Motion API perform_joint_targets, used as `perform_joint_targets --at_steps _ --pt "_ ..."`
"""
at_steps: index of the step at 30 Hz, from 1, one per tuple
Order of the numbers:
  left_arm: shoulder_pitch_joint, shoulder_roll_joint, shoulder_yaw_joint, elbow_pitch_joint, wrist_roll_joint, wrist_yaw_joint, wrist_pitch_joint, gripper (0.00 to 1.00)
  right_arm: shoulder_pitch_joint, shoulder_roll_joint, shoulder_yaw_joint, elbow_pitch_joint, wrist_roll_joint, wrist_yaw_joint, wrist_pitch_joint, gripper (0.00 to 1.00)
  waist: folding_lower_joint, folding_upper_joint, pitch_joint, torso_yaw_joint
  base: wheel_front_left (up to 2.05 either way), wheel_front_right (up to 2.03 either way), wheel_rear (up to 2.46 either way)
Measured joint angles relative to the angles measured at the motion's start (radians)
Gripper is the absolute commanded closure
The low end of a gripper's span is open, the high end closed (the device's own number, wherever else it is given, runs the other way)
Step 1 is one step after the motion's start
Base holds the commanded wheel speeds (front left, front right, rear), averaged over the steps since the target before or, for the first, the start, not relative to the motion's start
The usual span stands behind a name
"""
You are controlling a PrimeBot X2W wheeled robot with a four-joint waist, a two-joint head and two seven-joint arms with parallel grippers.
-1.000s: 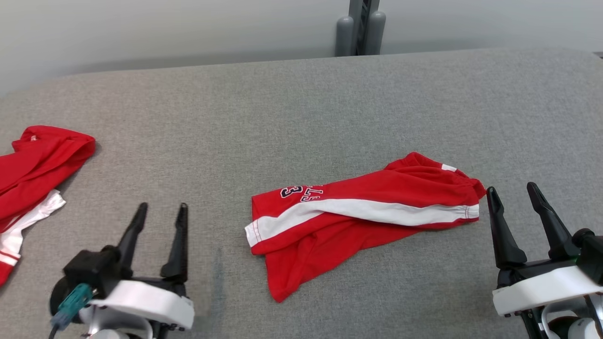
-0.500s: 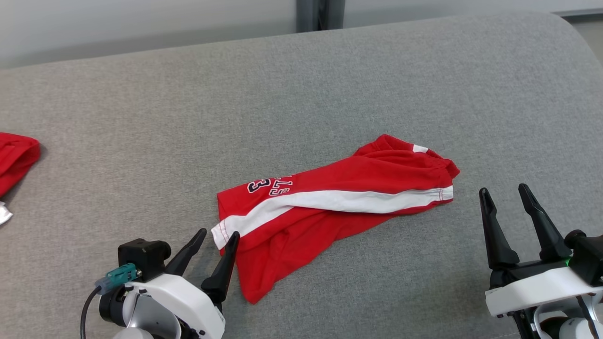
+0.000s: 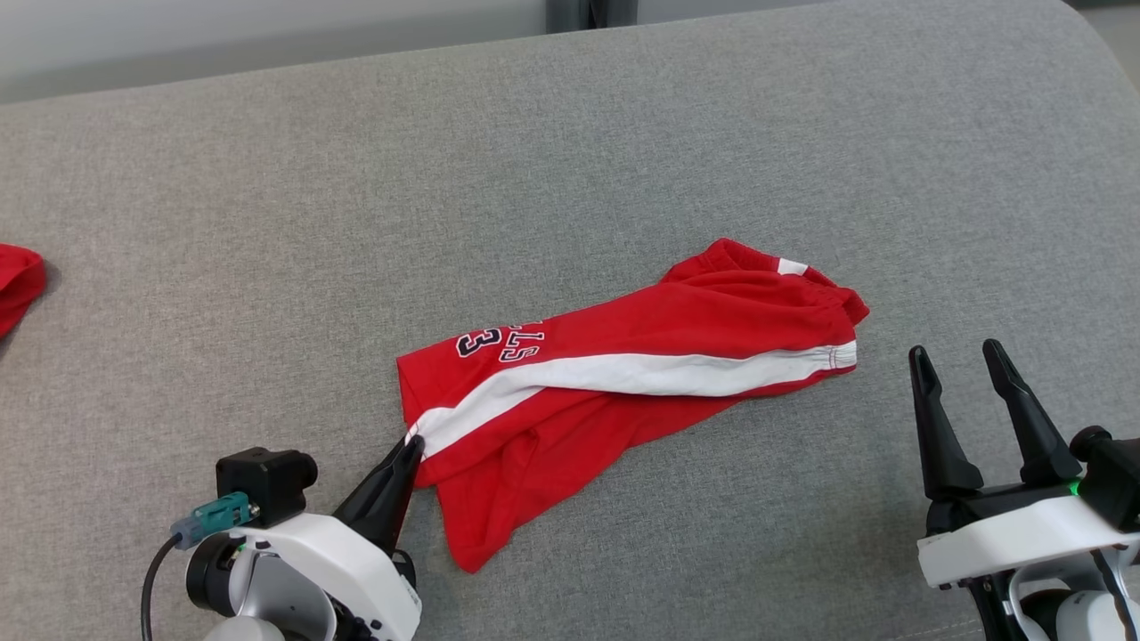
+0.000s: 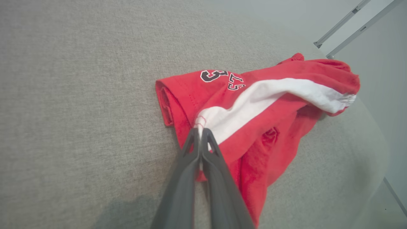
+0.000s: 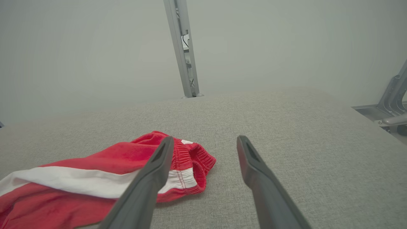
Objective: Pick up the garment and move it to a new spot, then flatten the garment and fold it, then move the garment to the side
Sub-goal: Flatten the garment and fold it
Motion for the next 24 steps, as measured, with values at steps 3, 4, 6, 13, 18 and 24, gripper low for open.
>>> perform_joint_targets --at_steps 3,4,6,13,18,24 --pt "-0.002 0.001 0.000 0.001 0.001 0.000 -0.007 1.00 -0.007 -0.006 0.006 0.006 0.005 0.000 0.000 0.00 0.0000 0.0000 0.003 0.001 0.00 0.00 0.00" --pt "-0.004 0.002 0.000 0.001 0.002 0.000 -0.010 1.00 -0.012 -0.016 0.008 0.010 0.006 0.000 0.001 0.00 0.0000 0.0000 0.005 0.001 0.00 0.00 0.00" --pt "-0.010 0.003 0.000 0.000 0.004 0.000 -0.015 1.00 -0.021 -0.048 0.022 0.034 0.013 0.000 0.015 0.00 0.0000 0.0000 0.007 0.003 0.00 0.00 0.00" --pt "-0.038 0.007 -0.001 -0.001 0.015 -0.001 -0.018 1.00 -0.062 -0.141 0.138 0.131 0.067 0.000 0.056 0.00 0.0000 0.0000 0.030 0.021 0.00 0.00 0.00" --pt "-0.061 0.004 -0.005 0.003 0.020 -0.010 -0.023 1.00 -0.129 -0.181 0.198 0.204 0.095 0.000 0.049 0.00 0.0000 0.0000 0.058 0.047 0.00 0.00 0.00" --pt "-0.079 -0.005 -0.012 0.013 0.022 -0.019 -0.032 1.00 -0.174 -0.213 0.278 0.250 0.137 0.000 0.054 0.00 0.0000 0.0000 0.075 0.071 0.00 0.00 0.00"
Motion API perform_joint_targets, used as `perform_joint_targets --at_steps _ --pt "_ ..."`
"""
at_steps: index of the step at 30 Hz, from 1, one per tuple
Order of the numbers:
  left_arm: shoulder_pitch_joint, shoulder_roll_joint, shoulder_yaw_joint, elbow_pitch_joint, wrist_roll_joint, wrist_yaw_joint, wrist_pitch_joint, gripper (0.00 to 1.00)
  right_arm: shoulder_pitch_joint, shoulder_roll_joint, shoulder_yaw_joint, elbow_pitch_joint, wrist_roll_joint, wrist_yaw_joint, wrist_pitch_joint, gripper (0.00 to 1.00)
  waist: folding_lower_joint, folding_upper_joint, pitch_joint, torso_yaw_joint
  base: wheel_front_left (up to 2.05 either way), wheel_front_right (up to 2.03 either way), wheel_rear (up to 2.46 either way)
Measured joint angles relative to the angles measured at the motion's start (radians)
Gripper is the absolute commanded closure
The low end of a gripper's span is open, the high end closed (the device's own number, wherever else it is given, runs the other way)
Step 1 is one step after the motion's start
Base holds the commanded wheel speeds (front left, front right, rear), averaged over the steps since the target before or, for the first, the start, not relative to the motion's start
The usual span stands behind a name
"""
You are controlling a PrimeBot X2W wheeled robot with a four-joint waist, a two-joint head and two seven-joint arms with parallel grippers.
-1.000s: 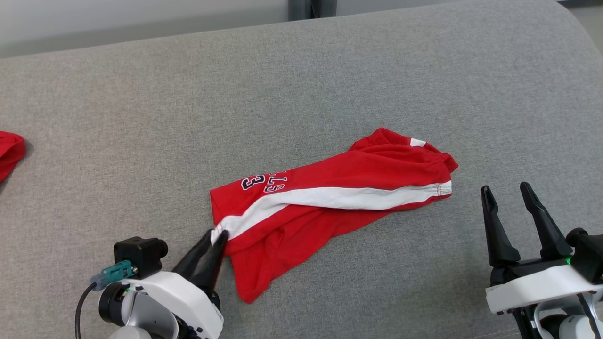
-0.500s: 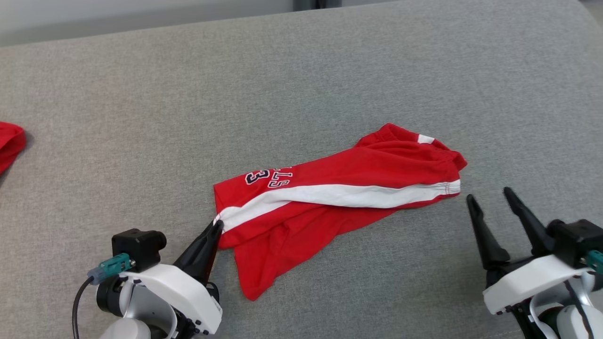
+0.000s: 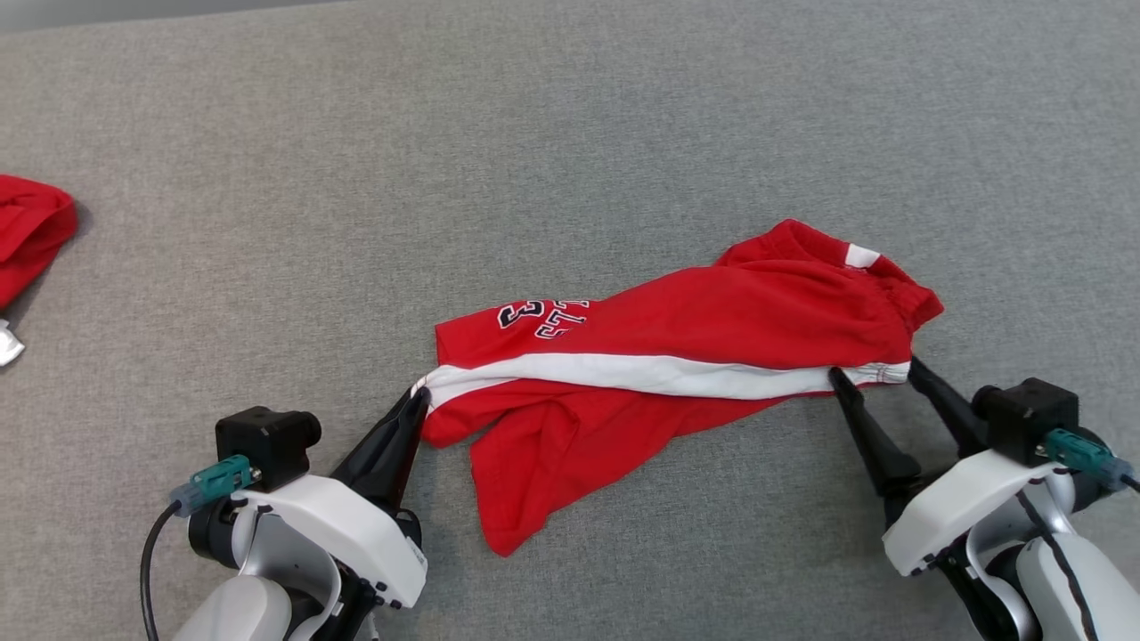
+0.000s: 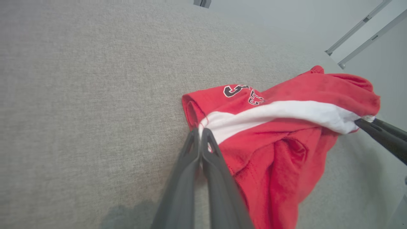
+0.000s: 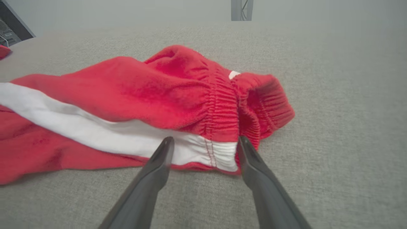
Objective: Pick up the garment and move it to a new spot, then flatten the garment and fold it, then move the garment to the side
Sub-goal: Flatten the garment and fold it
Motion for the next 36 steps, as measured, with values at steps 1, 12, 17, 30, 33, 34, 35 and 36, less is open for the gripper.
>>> perform_joint_targets --at_steps 1,12,17,30,33,34,35,36 --pt "-0.001 -0.002 -0.001 0.002 0.000 -0.002 -0.002 1.00 -0.001 -0.005 0.013 0.002 0.012 0.000 0.001 0.47 0.0000 0.0000 0.000 0.003 0.00 0.00 0.00" --pt "-0.034 0.010 -0.005 -0.047 0.040 -0.008 -0.038 1.00 0.002 -0.053 0.058 -0.110 0.193 0.000 0.021 1.00 0.0000 0.0000 -0.020 0.011 0.00 0.00 0.00" --pt "-0.075 0.046 0.015 -0.130 0.077 -0.003 -0.048 1.00 0.004 -0.060 0.043 -0.227 0.326 0.000 0.038 1.00 0.0000 0.0000 -0.039 0.015 0.00 0.00 0.00" --pt "-0.255 0.099 0.128 -0.370 0.142 0.029 -0.083 1.00 -0.107 -0.089 -0.063 -0.466 0.465 0.000 0.036 1.00 0.0000 0.0000 -0.092 0.035 0.00 0.00 0.00" --pt "-0.336 0.101 0.151 -0.418 0.159 0.030 -0.088 1.00 -0.153 -0.069 -0.091 -0.513 0.481 0.000 0.035 1.00 0.0000 0.0000 -0.103 0.042 0.00 0.00 0.00" --pt "-0.364 0.101 0.161 -0.433 0.166 0.037 -0.088 1.00 -0.171 -0.062 -0.098 -0.526 0.483 0.000 0.035 1.00 0.0000 0.0000 -0.107 0.044 0.00 0.00 0.00" --pt "-0.395 0.105 0.170 -0.444 0.175 0.038 -0.085 1.00 -0.191 -0.054 -0.109 -0.539 0.486 0.000 0.035 1.00 0.0000 0.0000 -0.111 0.045 0.00 0.00 0.00" --pt "-0.425 0.106 0.178 -0.453 0.179 0.039 -0.081 1.00 -0.210 -0.048 -0.114 -0.551 0.495 0.000 0.035 1.00 0.0000 0.0000 -0.114 0.046 0.00 0.00 0.00"
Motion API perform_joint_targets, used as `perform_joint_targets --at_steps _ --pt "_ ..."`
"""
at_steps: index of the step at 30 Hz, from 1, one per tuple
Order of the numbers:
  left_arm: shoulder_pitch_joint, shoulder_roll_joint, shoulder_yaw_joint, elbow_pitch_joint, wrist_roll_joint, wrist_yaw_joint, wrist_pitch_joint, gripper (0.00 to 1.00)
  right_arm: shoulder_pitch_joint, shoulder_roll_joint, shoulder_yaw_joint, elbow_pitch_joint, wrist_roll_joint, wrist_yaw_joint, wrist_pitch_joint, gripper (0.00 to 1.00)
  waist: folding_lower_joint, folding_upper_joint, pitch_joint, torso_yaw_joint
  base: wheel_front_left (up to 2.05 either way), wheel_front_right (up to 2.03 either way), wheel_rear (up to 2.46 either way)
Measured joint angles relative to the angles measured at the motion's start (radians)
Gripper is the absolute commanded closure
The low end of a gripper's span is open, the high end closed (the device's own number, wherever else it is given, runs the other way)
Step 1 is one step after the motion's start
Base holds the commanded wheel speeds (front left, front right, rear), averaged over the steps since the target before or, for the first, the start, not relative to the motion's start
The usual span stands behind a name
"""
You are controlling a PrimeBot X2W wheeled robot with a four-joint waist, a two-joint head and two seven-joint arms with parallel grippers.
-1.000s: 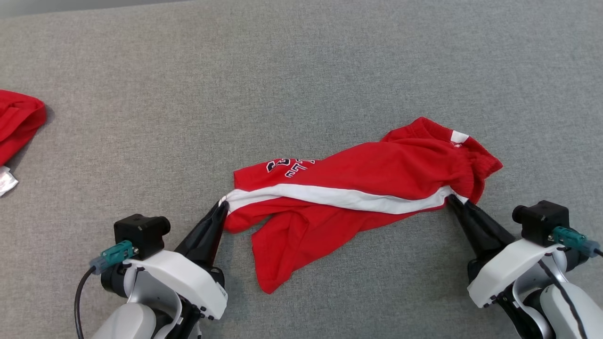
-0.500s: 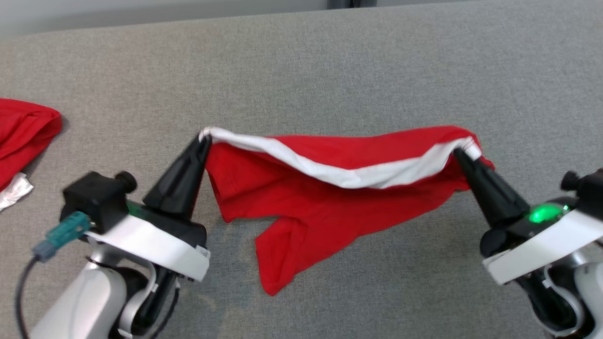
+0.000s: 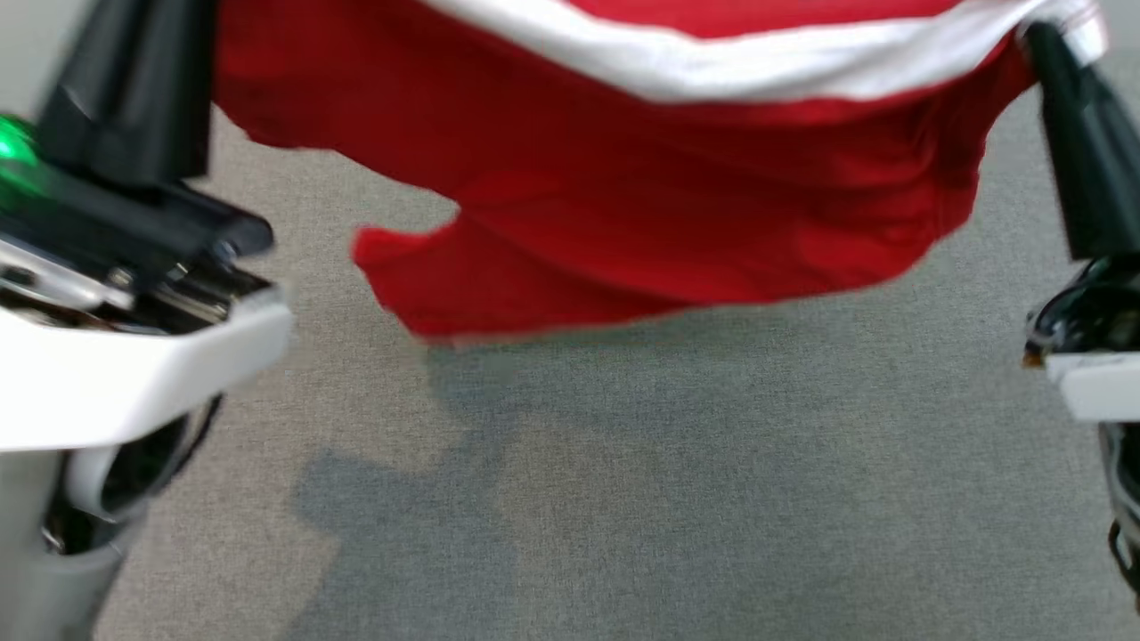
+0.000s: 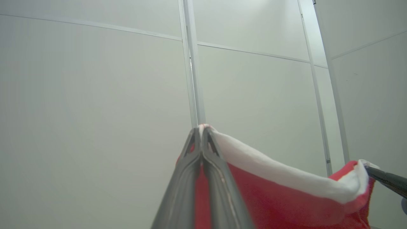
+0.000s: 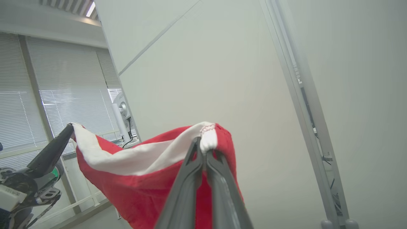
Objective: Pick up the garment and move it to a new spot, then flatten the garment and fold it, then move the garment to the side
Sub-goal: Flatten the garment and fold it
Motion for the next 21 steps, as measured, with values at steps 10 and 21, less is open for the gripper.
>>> perform_joint_targets --at_steps 10,21 --pt "-0.234 0.001 0.000 -0.020 0.045 -0.011 0.047 1.00 -0.129 0.050 -0.039 -0.020 -0.011 0.000 0.036 1.00 0.0000 -0.0001 -0.019 -0.001 0.00 0.00 0.00" --pt "-0.359 -0.063 -0.029 0.280 -0.018 -0.083 0.024 1.00 -0.288 0.068 0.001 0.202 -0.063 0.000 0.062 1.00 0.0000 -0.0001 0.042 -0.003 0.00 0.00 0.00"
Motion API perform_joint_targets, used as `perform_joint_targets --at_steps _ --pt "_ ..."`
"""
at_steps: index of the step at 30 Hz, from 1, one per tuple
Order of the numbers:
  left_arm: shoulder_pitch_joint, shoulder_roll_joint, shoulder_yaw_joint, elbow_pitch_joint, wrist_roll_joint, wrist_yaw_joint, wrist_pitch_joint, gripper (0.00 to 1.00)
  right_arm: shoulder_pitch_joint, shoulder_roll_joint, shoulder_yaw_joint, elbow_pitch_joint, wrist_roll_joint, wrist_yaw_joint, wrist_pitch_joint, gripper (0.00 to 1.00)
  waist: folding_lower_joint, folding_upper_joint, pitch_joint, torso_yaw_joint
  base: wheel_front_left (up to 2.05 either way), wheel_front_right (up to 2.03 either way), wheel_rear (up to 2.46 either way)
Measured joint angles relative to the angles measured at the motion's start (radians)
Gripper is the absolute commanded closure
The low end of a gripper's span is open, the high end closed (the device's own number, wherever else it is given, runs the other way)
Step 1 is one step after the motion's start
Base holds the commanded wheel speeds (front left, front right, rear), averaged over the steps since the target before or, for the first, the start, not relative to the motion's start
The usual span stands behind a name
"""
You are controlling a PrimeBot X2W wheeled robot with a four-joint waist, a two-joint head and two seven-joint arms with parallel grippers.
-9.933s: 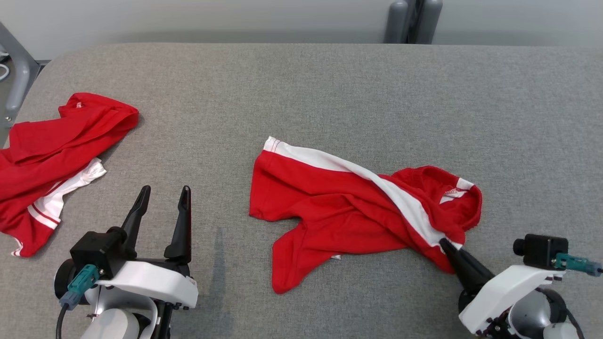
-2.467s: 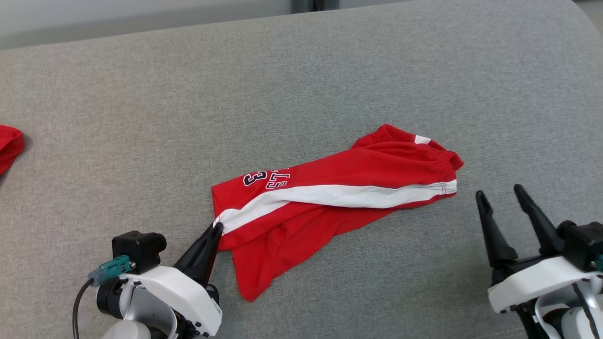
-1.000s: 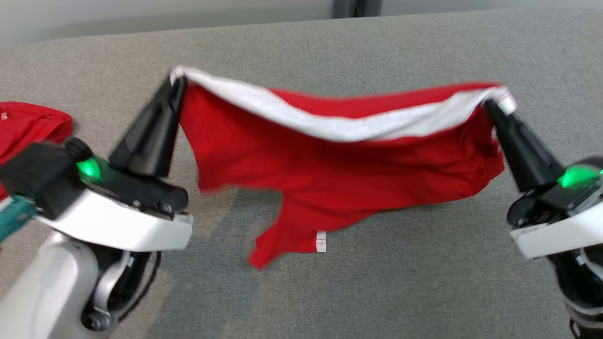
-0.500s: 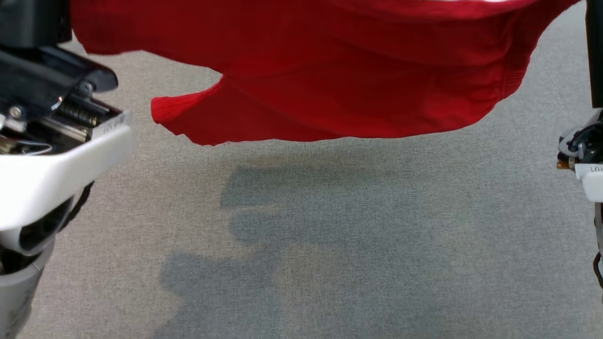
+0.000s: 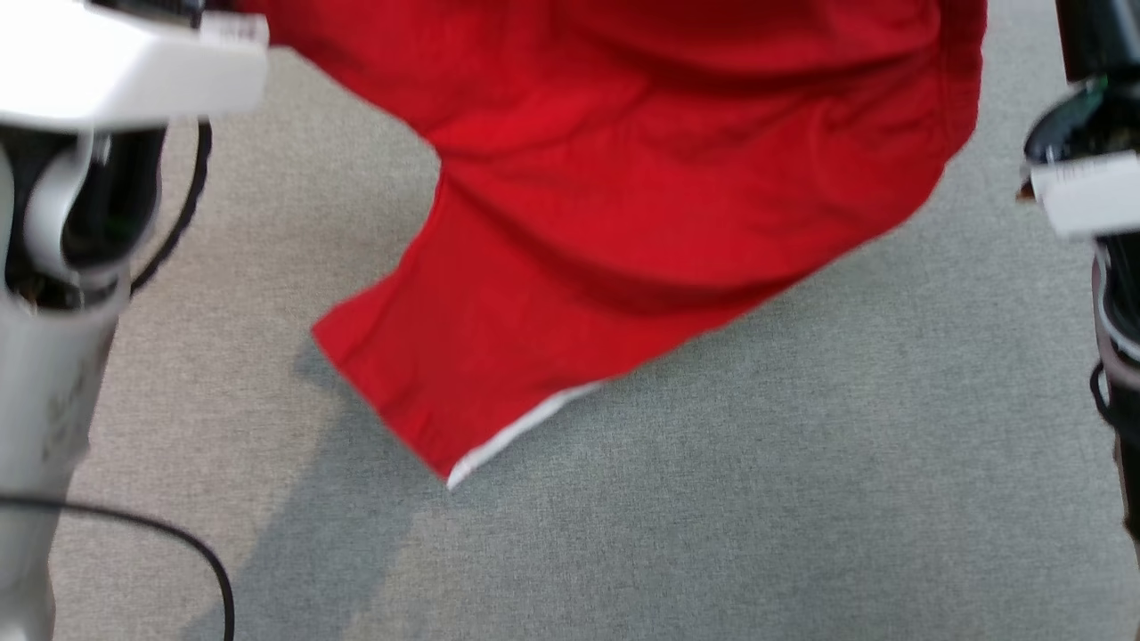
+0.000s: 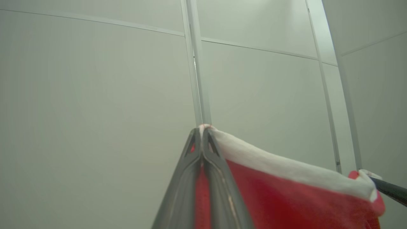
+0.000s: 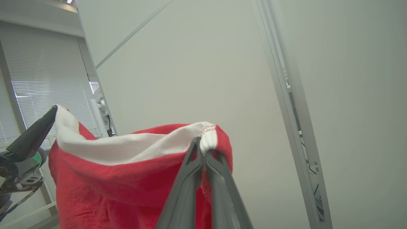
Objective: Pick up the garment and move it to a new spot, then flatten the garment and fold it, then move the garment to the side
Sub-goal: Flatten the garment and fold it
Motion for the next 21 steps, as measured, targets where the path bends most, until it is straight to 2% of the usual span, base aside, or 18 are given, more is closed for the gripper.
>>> perform_joint_targets --at_steps 4,7,13,17,21 --pt "-0.091 -0.027 -0.016 0.223 -0.013 -0.053 -0.030 1.00 -0.128 0.012 0.023 0.181 -0.009 0.000 -0.020 1.00 0.0000 0.0000 0.043 -0.001 0.00 0.00 0.00" --pt "-0.154 -0.064 -0.016 0.387 -0.025 -0.081 -0.060 1.00 -0.237 0.044 0.041 0.334 0.016 0.000 -0.047 1.00 0.0000 0.0000 0.078 -0.003 0.00 0.00 0.00" --pt "-0.336 -0.111 -0.017 0.691 -0.018 -0.141 -0.148 1.00 -0.470 0.087 0.116 0.634 0.015 0.000 -0.156 1.00 0.0000 0.0000 0.146 -0.007 0.00 0.00 0.00" --pt "-0.433 -0.142 -0.028 0.892 -0.013 -0.167 -0.185 1.00 -0.596 0.121 0.175 0.831 0.012 0.000 -0.248 1.00 0.0000 0.0000 0.173 -0.013 0.00 0.00 0.00" --pt "-0.464 -0.167 -0.049 1.082 -0.017 -0.190 -0.164 1.00 -0.661 0.155 0.239 1.015 -0.002 0.000 -0.292 1.00 0.0001 0.0000 0.186 -0.017 0.00 0.00 0.00"
